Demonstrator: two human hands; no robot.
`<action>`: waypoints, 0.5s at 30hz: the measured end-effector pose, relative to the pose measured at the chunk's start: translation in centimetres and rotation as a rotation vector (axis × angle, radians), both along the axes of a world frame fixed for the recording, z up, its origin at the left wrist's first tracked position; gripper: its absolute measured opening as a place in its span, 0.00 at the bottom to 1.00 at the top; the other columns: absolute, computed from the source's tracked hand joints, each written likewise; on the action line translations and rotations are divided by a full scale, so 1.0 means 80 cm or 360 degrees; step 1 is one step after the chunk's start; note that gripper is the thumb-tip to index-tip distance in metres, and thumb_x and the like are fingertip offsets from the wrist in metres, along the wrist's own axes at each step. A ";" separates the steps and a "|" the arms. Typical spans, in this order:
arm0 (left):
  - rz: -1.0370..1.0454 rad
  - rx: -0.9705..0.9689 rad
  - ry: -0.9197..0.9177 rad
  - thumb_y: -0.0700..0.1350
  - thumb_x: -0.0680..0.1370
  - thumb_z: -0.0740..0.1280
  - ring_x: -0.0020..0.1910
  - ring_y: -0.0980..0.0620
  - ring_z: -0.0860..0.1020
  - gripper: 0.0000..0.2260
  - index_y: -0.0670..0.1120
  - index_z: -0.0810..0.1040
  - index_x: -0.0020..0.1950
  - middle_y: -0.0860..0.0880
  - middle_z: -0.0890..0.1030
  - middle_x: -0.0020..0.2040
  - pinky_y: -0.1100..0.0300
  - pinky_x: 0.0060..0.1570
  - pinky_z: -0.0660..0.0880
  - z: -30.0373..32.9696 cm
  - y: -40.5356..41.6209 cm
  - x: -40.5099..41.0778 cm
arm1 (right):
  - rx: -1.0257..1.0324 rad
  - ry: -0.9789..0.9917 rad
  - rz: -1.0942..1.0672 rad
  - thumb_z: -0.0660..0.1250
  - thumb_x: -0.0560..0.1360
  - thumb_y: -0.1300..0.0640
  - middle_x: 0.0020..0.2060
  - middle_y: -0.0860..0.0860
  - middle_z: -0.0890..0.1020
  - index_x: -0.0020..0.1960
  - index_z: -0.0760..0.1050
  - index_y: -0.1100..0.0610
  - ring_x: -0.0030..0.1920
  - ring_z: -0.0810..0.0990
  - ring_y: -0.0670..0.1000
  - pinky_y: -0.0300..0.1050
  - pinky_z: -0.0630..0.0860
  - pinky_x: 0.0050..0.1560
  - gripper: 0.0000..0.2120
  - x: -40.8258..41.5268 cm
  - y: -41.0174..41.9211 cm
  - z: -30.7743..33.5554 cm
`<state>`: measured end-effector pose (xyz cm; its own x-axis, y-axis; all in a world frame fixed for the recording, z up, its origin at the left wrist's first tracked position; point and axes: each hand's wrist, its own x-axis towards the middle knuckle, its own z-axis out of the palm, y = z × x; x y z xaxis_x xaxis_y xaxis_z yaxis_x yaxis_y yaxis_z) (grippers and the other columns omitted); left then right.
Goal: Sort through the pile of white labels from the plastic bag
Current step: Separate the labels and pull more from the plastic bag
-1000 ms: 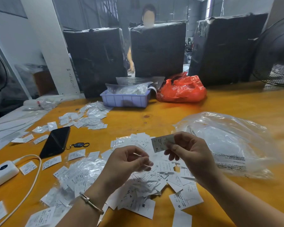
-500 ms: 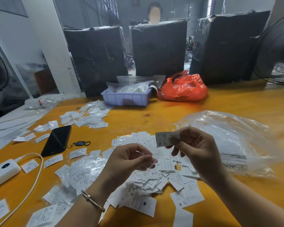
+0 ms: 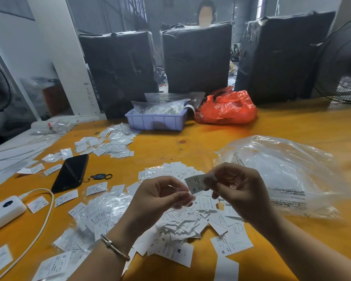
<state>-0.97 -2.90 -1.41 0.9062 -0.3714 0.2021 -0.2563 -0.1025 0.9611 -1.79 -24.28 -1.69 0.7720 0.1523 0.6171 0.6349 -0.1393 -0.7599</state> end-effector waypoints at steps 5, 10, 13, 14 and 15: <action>0.0015 0.0022 0.0015 0.45 0.71 0.73 0.43 0.45 0.86 0.10 0.40 0.82 0.46 0.43 0.86 0.42 0.59 0.41 0.81 0.000 0.001 0.000 | -0.0091 -0.0019 -0.0046 0.72 0.72 0.63 0.33 0.51 0.83 0.42 0.82 0.53 0.29 0.80 0.51 0.49 0.78 0.29 0.06 0.002 -0.001 -0.003; 0.0009 0.0089 -0.0002 0.44 0.72 0.72 0.43 0.46 0.86 0.09 0.40 0.82 0.48 0.44 0.87 0.42 0.59 0.40 0.80 0.001 0.000 -0.002 | -0.0229 -0.0052 -0.0057 0.72 0.72 0.64 0.33 0.49 0.83 0.43 0.82 0.54 0.30 0.79 0.53 0.56 0.76 0.28 0.06 0.001 0.000 -0.004; 0.0024 0.0025 -0.0045 0.44 0.73 0.72 0.44 0.45 0.86 0.08 0.40 0.82 0.49 0.44 0.87 0.44 0.58 0.41 0.81 0.004 0.001 -0.003 | 0.0168 -0.0044 -0.0149 0.70 0.73 0.64 0.34 0.55 0.83 0.43 0.79 0.61 0.31 0.80 0.51 0.46 0.78 0.30 0.01 -0.003 -0.003 0.007; 0.0034 -0.0005 -0.0064 0.44 0.73 0.72 0.45 0.45 0.86 0.09 0.40 0.83 0.49 0.44 0.87 0.44 0.58 0.42 0.81 0.005 0.001 -0.004 | 0.0312 -0.0040 -0.0200 0.69 0.73 0.63 0.34 0.56 0.83 0.43 0.77 0.62 0.30 0.80 0.50 0.41 0.77 0.30 0.02 -0.004 -0.005 0.012; 0.0042 -0.0038 -0.0087 0.44 0.73 0.72 0.45 0.45 0.85 0.09 0.40 0.83 0.49 0.44 0.87 0.44 0.59 0.42 0.81 0.006 0.002 -0.004 | 0.0420 -0.0034 -0.0240 0.68 0.74 0.63 0.35 0.57 0.83 0.43 0.76 0.63 0.30 0.80 0.49 0.38 0.75 0.30 0.03 -0.004 -0.007 0.016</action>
<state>-1.31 -2.78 -0.93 0.9029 -0.3422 0.2602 -0.3062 -0.0873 0.9479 -2.12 -24.84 -0.43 0.7601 -0.1309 0.6365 0.6384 -0.0328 -0.7690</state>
